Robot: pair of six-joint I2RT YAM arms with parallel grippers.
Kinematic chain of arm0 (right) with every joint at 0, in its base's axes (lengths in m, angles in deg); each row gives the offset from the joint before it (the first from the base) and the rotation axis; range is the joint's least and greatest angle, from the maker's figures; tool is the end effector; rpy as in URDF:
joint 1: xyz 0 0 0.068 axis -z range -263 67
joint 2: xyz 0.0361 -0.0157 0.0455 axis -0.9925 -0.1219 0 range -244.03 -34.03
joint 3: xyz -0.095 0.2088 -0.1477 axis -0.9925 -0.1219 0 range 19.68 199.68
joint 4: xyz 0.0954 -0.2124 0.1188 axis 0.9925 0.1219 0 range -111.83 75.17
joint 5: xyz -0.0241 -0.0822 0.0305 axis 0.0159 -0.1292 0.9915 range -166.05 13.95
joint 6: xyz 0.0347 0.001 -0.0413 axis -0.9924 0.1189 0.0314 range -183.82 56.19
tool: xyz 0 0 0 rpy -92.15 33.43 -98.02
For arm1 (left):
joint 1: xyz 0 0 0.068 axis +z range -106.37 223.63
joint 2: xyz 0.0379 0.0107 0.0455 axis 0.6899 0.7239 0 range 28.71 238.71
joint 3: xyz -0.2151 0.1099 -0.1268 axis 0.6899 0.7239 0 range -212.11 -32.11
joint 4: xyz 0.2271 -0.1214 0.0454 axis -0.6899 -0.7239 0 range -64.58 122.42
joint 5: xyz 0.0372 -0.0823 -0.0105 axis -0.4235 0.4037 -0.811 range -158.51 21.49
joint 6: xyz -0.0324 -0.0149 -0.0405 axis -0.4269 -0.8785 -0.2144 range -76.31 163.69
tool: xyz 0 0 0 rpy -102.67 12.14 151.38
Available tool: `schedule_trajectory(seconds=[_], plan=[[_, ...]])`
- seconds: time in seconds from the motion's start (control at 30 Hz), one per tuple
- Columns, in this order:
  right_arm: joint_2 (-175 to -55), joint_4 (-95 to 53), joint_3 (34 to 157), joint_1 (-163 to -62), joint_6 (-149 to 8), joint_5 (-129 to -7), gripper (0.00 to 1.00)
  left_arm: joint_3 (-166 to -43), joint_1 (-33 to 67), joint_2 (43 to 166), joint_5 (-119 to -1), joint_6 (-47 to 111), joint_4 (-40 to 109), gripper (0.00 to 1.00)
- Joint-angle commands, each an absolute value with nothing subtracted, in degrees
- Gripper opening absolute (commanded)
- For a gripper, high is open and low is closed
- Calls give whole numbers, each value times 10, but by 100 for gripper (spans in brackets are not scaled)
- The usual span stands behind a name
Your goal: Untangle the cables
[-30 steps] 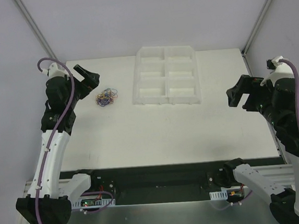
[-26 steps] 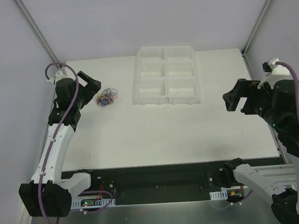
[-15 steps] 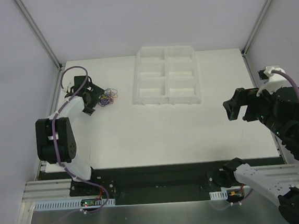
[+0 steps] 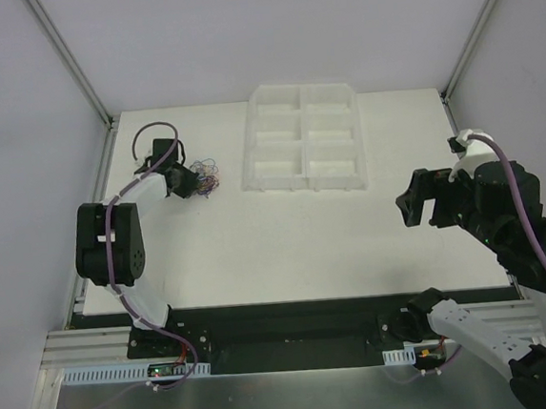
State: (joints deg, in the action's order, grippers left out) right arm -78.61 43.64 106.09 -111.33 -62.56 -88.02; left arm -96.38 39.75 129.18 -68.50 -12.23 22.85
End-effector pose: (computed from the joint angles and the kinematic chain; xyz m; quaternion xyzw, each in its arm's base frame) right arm 0.0689 0.0287 0.4632 -0.1573 0.8194 0.0425 0.5496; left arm 0.3768 -0.0256 0.1982 -0.4064 0.8325 -0.1877 0.3264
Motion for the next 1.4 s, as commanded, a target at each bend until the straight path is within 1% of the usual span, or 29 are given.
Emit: schedule_trajectory(seconds=[0.0,0.1,0.17,0.3,0.37,0.47,0.57,0.63,0.67,0.7,0.73,0.8,0.83,0.9,1.0,1.03,1.1,1.17,1.27,1.37], plan=[[-796,384,1022,-1116,-628,-887,96,-921,348,1236,-645,-101,229,0],[-789,329,959,-1116,-607,-860,96,-872,280,1186,-632,-99,227,0],[-793,310,936,-1116,-607,-843,96,-834,221,1129,-626,-124,227,0],[-807,284,905,-1116,-658,-833,96,-787,74,1058,-641,-148,227,0],[-820,268,890,-1116,-646,-775,96,-785,30,1052,-628,-141,226,0],[-856,248,857,-1115,-659,-709,96,-790,-10,1059,-599,-124,220,0],[-907,239,834,-1116,-672,-667,96,-800,-32,1068,-596,-105,221,0],[-941,239,822,-1114,-680,-633,99,-811,-35,1081,-583,-89,222,0],[-957,232,814,-1115,-684,-614,97,-818,-34,1089,-575,-83,222,3],[-968,214,802,-1115,-689,-587,96,-825,-35,1097,-560,-75,221,13],[-981,190,784,-1115,-694,-558,93,-833,-35,1102,-550,-67,220,26],[-1013,148,762,-1116,-701,-506,86,-841,-34,1093,-544,-56,209,48],[-1024,130,751,-1116,-704,-492,84,-837,-34,1080,-554,-55,204,54],[-1051,102,743,-1116,-715,-475,82,-821,-31,1049,-580,-57,199,63],[-1092,67,743,-1116,-730,-459,78,-808,-12,1035,-574,-53,193,66],[-1107,49,742,-1116,-735,-452,78,-805,-4,1039,-560,-53,193,65],[-1143,17,736,-1115,-738,-449,73,-801,12,1052,-542,-59,191,62],[-1184,-7,740,-1115,-725,-439,71,-795,23,1062,-533,-75,191,59],[-1237,-5,765,-1117,-658,-410,60,-806,28,1079,-516,-74,190,57],[-1255,-31,765,-1113,-624,-400,57,-807,29,1069,-511,-73,187,57]])
